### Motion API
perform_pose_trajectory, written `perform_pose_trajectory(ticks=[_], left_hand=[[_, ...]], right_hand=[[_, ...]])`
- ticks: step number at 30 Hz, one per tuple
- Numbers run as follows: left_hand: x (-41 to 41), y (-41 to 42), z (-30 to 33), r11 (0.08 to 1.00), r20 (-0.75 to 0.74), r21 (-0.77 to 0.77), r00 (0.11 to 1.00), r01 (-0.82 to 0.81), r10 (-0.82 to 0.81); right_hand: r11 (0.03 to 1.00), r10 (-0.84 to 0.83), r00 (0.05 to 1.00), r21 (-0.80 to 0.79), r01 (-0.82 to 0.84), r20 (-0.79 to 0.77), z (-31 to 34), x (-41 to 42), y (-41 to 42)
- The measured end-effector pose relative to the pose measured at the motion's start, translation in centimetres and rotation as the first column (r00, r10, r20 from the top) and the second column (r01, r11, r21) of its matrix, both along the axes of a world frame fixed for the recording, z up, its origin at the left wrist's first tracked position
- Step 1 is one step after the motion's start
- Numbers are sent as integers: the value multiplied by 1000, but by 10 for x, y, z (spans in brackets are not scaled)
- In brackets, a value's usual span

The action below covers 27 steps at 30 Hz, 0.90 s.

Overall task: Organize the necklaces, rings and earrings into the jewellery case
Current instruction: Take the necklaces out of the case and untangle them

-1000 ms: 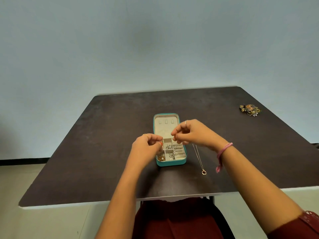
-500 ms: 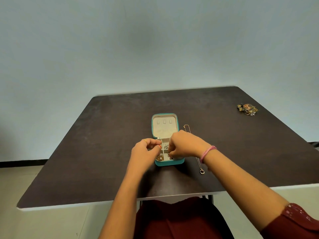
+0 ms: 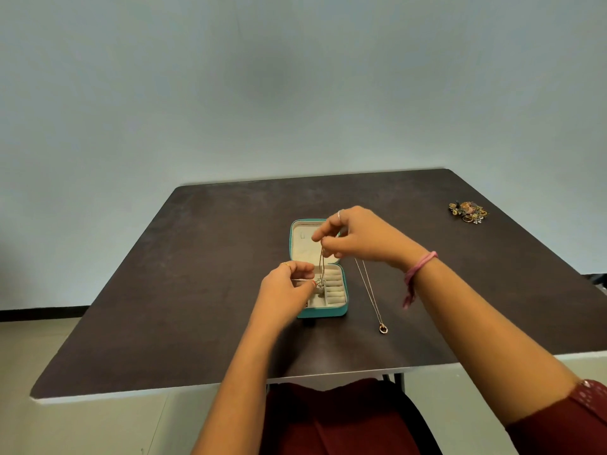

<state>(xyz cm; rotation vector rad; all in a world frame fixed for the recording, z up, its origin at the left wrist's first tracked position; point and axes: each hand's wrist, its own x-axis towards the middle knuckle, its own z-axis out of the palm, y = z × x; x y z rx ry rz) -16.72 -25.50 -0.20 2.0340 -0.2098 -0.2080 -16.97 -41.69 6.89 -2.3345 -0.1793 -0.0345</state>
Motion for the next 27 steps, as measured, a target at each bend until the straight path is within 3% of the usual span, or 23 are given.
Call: perform_pose_trajectory(ticks=[6,9,11,13,16,19,27], left_hand=[[-2,-7,3,998,-17,40,999,-46,47],[-5,-8,14,987,75,-159,997,-16,28],[-6,-8,28,929,110,-368,994,49,-9],[-6,-10,44,886,158,-443,985,137,-73],[-4,-13,63,881,243,-405,957,245,-155],[-2,-16,77,909,312,-339,941,241,-133],[6,-5,90,864,283,-458,956,211,-83]], right_hand=[[894,-35,996,443,65,-77,26,-9,0],[824,-24,996,562,69,-88,38,-11,-2],[803,-5,997,593,53,-81,47,-12,-4],[784,22,998,621,22,-63,55,-13,-5],[755,43,999,656,-12,-30,66,-17,-5],[754,65,998,655,-56,11,78,-22,-6],[689,85,992,713,-126,93,101,-29,-26]])
